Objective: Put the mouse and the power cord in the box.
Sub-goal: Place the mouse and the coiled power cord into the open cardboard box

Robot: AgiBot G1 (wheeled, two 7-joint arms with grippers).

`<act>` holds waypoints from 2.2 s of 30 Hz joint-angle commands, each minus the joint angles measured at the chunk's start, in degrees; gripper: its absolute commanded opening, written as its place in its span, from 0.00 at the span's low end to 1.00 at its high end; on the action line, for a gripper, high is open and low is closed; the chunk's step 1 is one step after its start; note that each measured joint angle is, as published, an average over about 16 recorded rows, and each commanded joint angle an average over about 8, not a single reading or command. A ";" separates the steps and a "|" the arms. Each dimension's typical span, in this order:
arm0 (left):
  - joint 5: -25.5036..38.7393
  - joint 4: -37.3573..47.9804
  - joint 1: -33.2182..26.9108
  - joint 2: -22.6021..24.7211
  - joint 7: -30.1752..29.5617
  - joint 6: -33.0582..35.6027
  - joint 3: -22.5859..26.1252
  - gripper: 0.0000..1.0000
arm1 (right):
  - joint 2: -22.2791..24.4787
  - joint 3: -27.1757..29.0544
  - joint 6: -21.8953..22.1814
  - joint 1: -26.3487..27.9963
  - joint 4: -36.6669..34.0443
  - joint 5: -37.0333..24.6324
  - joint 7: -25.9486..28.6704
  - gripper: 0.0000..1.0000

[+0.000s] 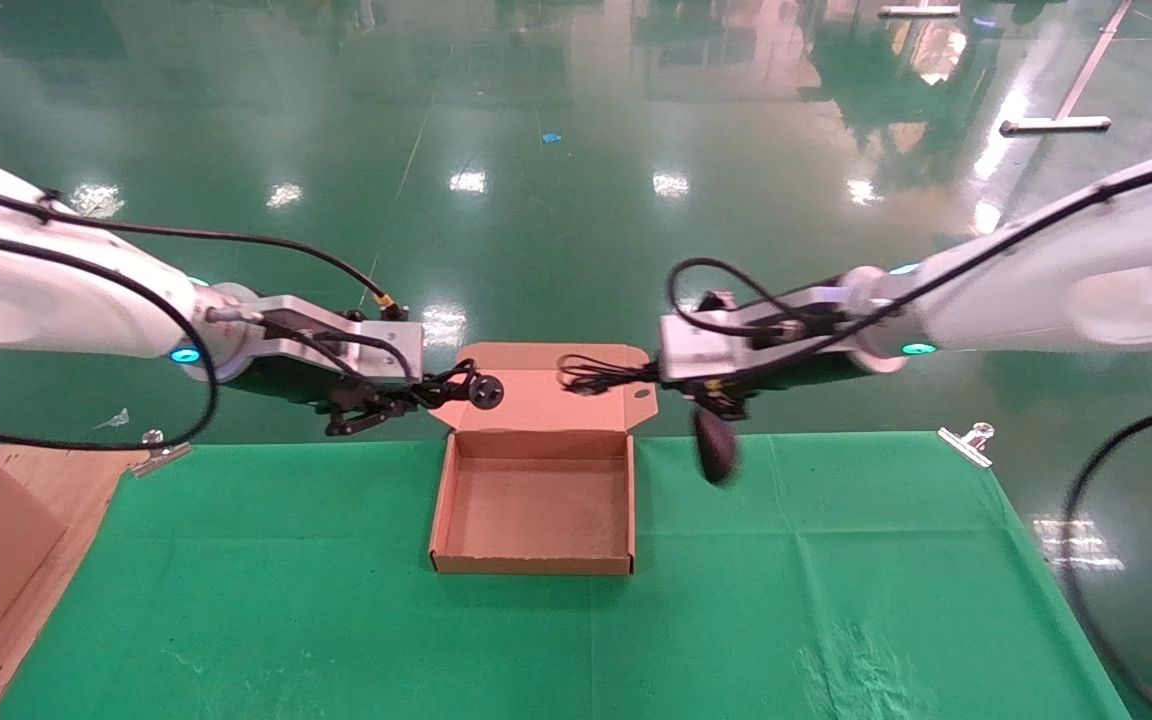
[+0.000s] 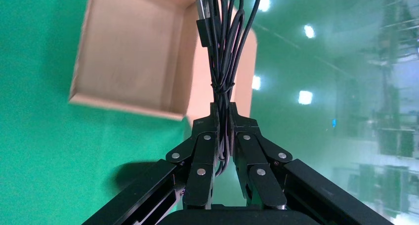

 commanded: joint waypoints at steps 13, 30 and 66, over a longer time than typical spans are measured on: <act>-2.79 -2.07 4.11 2.55 4.44 -7.47 -1.49 0.00 | -1.80 -1.56 5.42 -3.11 5.80 2.24 3.36 0.00; -12.81 -14.40 21.05 3.65 19.37 -22.62 0.21 0.38 | -0.20 -4.06 -1.19 0.53 2.01 1.88 1.69 0.00; -32.80 -10.62 18.95 -5.97 26.39 -12.72 4.73 1.00 | -2.67 -9.53 3.46 -5.70 16.18 7.12 6.46 0.00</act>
